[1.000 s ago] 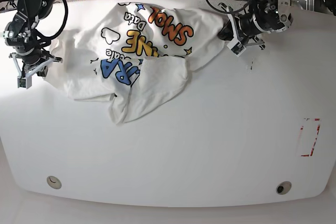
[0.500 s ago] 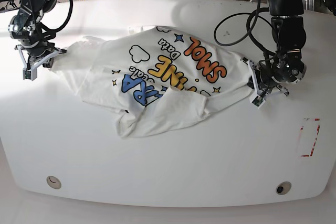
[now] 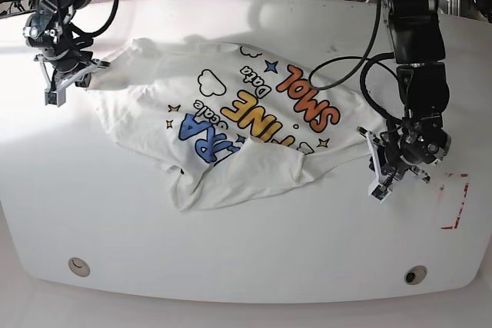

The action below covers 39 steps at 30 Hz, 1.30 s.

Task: Fold the T-shirt properly
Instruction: 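Pull the held edges apart with both grippers to spread the shirt flat, then release and regrasp the shirt at new edge points with both grippers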

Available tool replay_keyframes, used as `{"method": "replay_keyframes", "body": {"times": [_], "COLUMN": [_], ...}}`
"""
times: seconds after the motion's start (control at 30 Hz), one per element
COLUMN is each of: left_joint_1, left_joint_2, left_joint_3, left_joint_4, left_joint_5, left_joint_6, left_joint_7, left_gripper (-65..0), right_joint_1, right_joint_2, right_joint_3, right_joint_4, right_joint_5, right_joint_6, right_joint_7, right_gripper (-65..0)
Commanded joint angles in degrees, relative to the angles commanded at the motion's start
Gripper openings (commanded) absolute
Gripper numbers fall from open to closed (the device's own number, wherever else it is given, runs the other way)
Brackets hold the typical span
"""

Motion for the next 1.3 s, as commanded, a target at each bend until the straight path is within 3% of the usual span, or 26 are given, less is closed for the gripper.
{"method": "replay_keyframes", "body": {"times": [0.13,0.27,0.5,0.77,0.87,0.97,1.17,1.23,1.3], "left_joint_1": [0.4,3.5,13.1,25.3,29.2,32.7,35.1,36.1,36.9], "left_joint_2": [-0.2,-0.1,0.4,4.9,5.5,6.4,6.5,6.7,7.4], "left_joint_3": [0.0,-0.3,-0.3,-6.5,-7.4,-7.7,-7.7,-7.7,-7.7], "left_joint_4": [6.9,13.5,21.1,26.5,27.1,28.3,28.2,28.4,28.1], "left_joint_5": [0.1,0.1,0.0,0.1,-0.1,-0.1,-0.1,-0.1,-0.1], "left_joint_6": [0.0,0.0,0.0,0.0,0.0,0.0,0.0,0.0,0.0], "left_joint_7": [1.1,5.9,6.8,6.8,6.7,6.6,6.5,6.5,6.5], "left_gripper": [-65.0,-65.0,-65.0,-65.0,-65.0,-65.0,-65.0,-65.0,-65.0], "right_joint_1": [0.0,0.4,6.4,15.8,18.0,20.0,25.0,25.0,24.4], "right_joint_2": [-1.5,-2.1,-2.0,1.8,2.3,5.5,8.1,8.3,8.0], "right_joint_3": [0.1,0.0,-4.9,-13.1,-14.6,-16.7,-20.2,-20.6,-20.6], "right_joint_4": [3.7,6.9,3.5,-8.7,-12.9,-17.8,-28.6,-29.3,-29.0], "right_joint_5": [0.0,0.1,-0.4,-0.4,-0.4,-0.4,-0.3,0.1,0.1], "right_joint_6": [0.0,0.0,0.0,0.0,0.0,0.0,0.0,0.26,2.02], "right_joint_7": [0.0,0.0,0.0,0.7,3.7,7.2,10.2,10.4,9.8], "right_gripper": [-33.9,-20.8,-20.6,-20.6,-20.6,-20.6,-20.6,-20.6,-20.6]}}
